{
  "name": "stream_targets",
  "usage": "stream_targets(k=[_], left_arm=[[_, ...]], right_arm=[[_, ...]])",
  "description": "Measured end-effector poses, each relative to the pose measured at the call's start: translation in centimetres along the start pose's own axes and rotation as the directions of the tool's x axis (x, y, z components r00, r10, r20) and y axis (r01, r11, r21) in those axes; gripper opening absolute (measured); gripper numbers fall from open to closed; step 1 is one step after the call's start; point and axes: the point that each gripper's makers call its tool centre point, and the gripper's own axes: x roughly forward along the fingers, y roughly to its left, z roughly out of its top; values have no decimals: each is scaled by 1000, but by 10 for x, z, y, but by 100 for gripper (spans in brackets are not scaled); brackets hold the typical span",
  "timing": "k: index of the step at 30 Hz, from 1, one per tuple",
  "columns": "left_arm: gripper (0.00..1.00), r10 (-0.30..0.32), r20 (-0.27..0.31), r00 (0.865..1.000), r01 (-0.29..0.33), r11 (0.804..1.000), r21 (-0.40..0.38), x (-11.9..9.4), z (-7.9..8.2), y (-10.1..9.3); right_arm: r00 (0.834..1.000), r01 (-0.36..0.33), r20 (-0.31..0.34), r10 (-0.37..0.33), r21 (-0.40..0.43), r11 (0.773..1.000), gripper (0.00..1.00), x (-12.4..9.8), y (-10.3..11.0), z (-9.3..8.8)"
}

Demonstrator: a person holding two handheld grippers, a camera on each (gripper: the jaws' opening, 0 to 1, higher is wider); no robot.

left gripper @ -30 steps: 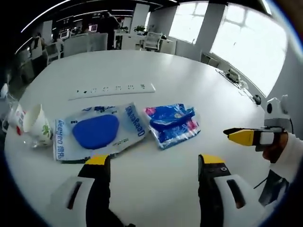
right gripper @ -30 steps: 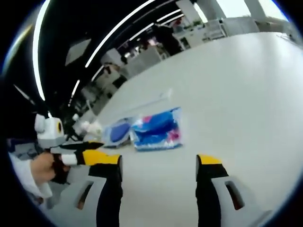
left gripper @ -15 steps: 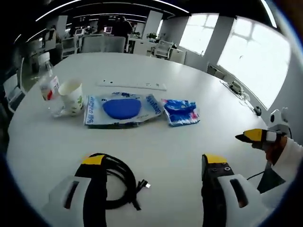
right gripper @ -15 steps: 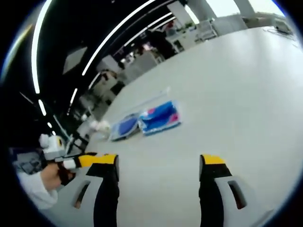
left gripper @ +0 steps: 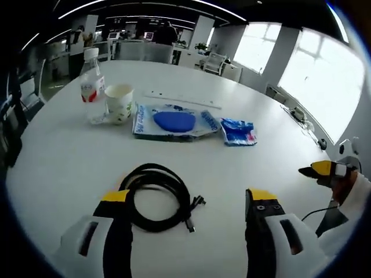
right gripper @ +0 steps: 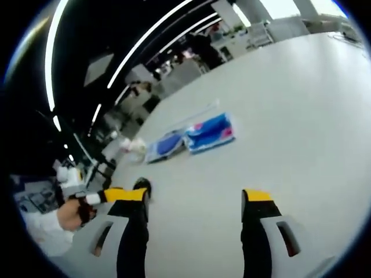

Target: Arrange the tabletop items into an orderly group along one side of the table until the central work area is clear of visible clutter.

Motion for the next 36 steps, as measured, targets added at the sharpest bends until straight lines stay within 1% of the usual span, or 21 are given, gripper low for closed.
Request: stream_targets(k=[5,10,14,19,21,27,31,34,36], left_arm=[[80,6,3,1000,-6,1000,-15,-1,0,5],[79,2,-1,1000,-2,1000,-11,0,1,4],[78,-4,-10,1000,5,1000,14,2,1,0],[75,-9,-38,999,11,999,38,6,-6,-1],[75,-12,-52,999,14,999,51,8,-10,-1],[69,-36,-112,993,51,990,132,14,-25,-7],[64,-44,-158,986,76,977,200,19,-35,-8],[61,-49,-179,983,88,973,214,23,-39,-7],[58,-44,-223,974,96,968,231,26,-46,-5]], right_arm=[[1000,0,-7,0,0,1000,63,0,0,-1],[1000,-3,-3,3,6,1000,62,2,0,2],[1000,-5,-11,5,8,1000,61,4,1,0],[1000,-7,-22,7,4,1000,60,5,1,-3],[999,-8,-33,8,4,1000,60,6,0,-6],[998,-23,-60,23,0,1000,58,6,3,-16],[996,-39,-84,38,-7,999,57,6,9,-25],[993,-50,-103,49,-13,999,56,6,13,-31],[992,-58,-116,56,-11,998,55,6,15,-36]])
